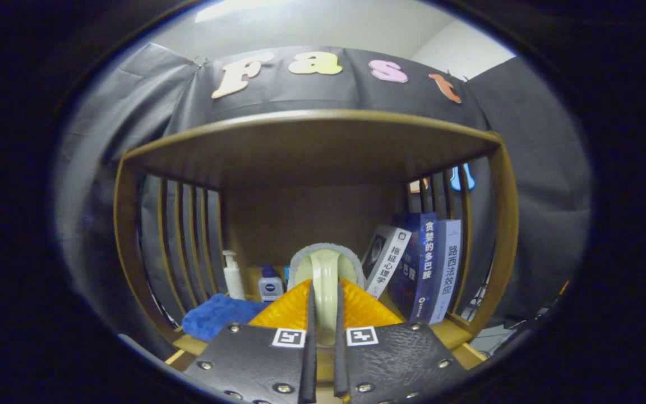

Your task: Pull open the drawer, take out the items inside it, and place them on the countertop above the cabinet.

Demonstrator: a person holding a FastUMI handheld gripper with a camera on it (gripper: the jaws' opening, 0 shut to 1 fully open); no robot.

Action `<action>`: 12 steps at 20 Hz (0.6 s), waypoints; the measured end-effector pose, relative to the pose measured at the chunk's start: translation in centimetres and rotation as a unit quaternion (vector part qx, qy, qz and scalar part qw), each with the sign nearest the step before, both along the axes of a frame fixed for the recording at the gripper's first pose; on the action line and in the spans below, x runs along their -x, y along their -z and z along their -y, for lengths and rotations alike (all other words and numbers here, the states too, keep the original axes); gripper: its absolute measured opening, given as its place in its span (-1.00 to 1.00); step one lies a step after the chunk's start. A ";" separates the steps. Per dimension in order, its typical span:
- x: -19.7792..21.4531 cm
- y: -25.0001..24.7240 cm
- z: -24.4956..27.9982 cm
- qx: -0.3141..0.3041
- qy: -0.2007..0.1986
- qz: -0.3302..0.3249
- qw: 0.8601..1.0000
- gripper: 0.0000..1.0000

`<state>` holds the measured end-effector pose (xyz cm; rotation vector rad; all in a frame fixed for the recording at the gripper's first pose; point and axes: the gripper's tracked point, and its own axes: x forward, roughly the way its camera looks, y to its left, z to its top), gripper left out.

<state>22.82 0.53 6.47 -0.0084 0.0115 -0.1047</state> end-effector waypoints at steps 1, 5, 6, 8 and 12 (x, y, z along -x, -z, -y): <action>-1.0 0.8 0.0 -0.010 0.004 -0.007 1.000 -0.75; -3.5 3.5 0.4 -0.044 0.007 -0.023 0.999 -0.75; -4.0 4.8 0.7 -0.052 0.012 -0.039 0.998 -0.75; -5.4 7.5 1.4 -0.059 0.018 -0.074 0.995 -0.75; -7.4 12.6 0.8 -0.063 0.005 -0.136 0.989 -0.74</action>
